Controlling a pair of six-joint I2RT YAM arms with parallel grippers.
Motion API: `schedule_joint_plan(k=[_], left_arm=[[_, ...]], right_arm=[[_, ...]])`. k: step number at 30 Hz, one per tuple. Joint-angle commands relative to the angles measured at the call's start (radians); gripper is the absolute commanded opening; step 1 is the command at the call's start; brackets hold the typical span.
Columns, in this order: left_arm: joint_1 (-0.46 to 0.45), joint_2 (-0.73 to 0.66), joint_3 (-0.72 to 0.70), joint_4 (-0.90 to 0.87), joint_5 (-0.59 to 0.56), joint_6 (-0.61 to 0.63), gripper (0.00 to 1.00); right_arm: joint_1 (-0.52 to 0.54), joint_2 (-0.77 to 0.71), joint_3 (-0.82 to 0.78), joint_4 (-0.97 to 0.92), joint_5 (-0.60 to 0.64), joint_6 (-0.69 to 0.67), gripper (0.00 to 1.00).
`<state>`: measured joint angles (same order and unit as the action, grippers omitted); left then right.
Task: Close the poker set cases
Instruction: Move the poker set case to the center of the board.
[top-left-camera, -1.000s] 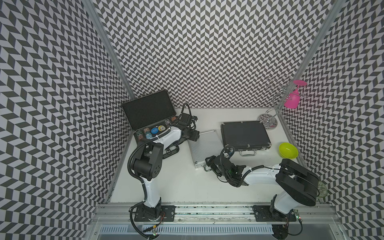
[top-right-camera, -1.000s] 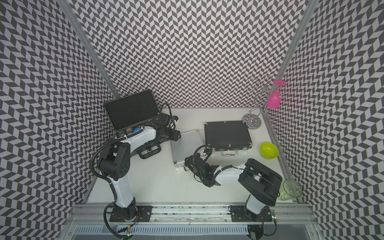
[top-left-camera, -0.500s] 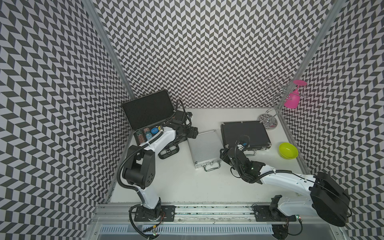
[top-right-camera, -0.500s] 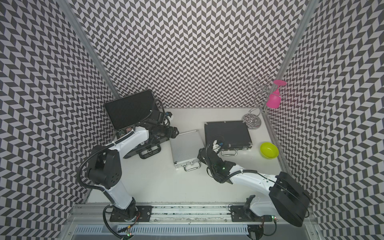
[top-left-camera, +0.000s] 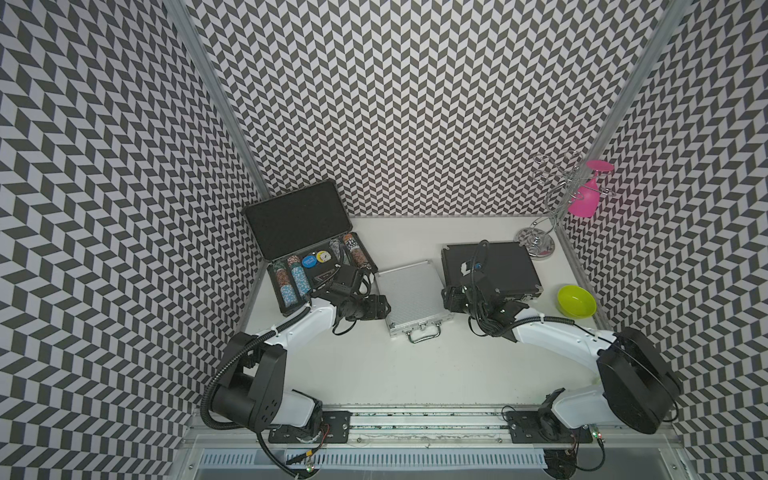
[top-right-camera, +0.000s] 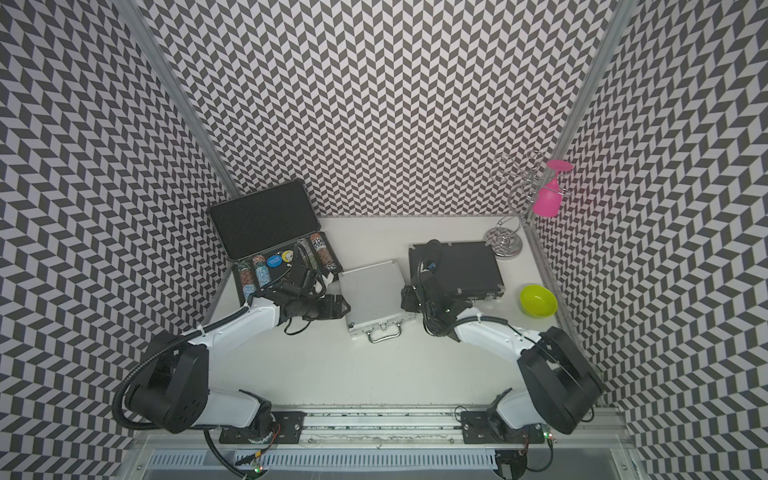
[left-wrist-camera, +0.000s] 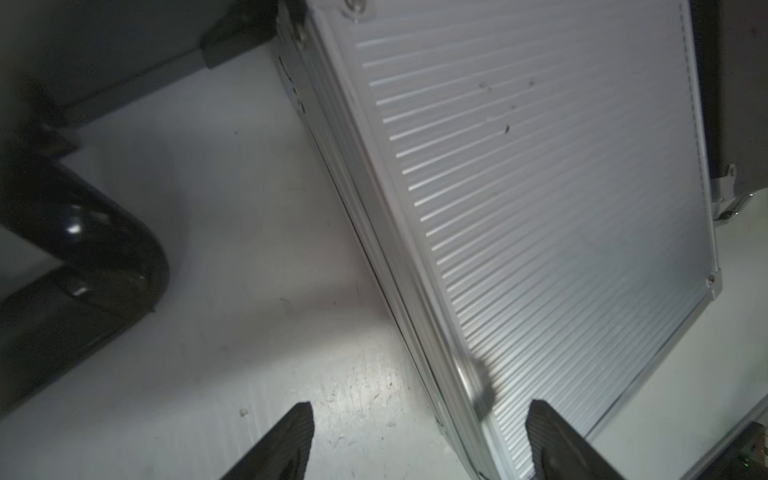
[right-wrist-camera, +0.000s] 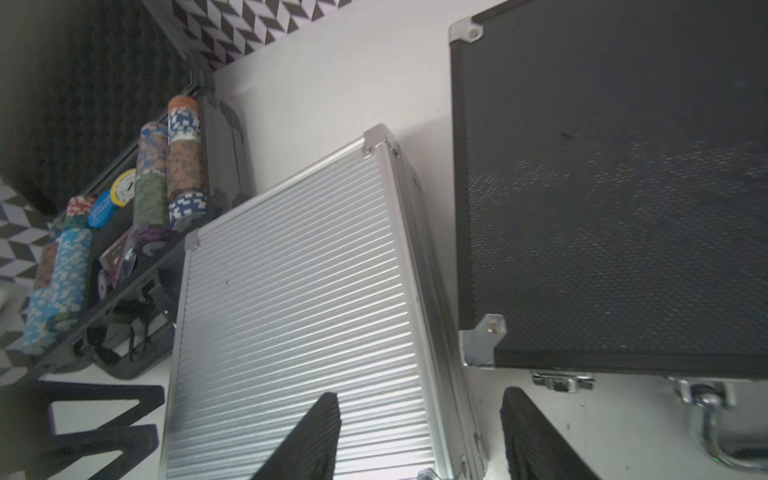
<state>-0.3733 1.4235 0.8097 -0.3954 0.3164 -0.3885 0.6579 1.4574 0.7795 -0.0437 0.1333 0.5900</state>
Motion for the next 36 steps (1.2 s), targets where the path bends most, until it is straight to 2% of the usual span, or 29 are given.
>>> schedule_joint_plan(k=[1, 9, 11, 13, 15, 23, 27, 36], left_arm=[[-0.007, 0.017, 0.011, 0.114, 0.058, -0.046, 0.83], [-0.009, 0.105, 0.009, 0.186, 0.102, -0.041, 0.74], [-0.008, 0.117, 0.015, 0.194, 0.114, -0.031, 0.7], [-0.009, 0.135, 0.02, 0.2, 0.14, -0.016, 0.66], [-0.014, 0.154, 0.027, 0.197, 0.158, -0.01, 0.62], [-0.053, 0.205, 0.049, 0.219, 0.185, 0.023, 0.56], [-0.058, 0.22, 0.079, 0.22, 0.157, 0.015, 0.56], [-0.056, 0.277, 0.166, 0.224, 0.061, -0.033, 0.57]], right_arm=[[-0.003, 0.033, 0.01, 0.002, -0.087, -0.061, 0.62], [-0.002, 0.07, -0.01, 0.004, -0.154, -0.066, 0.6], [-0.002, 0.076, -0.026, 0.019, -0.193, -0.063, 0.57], [-0.003, 0.081, -0.044, 0.027, -0.238, -0.057, 0.49], [-0.001, 0.074, -0.067, 0.039, -0.269, -0.038, 0.45], [0.011, 0.009, -0.173, 0.127, -0.382, 0.056, 0.43], [0.049, 0.009, -0.19, 0.153, -0.363, 0.103, 0.43], [0.049, 0.09, -0.133, 0.185, -0.255, 0.168, 0.43]])
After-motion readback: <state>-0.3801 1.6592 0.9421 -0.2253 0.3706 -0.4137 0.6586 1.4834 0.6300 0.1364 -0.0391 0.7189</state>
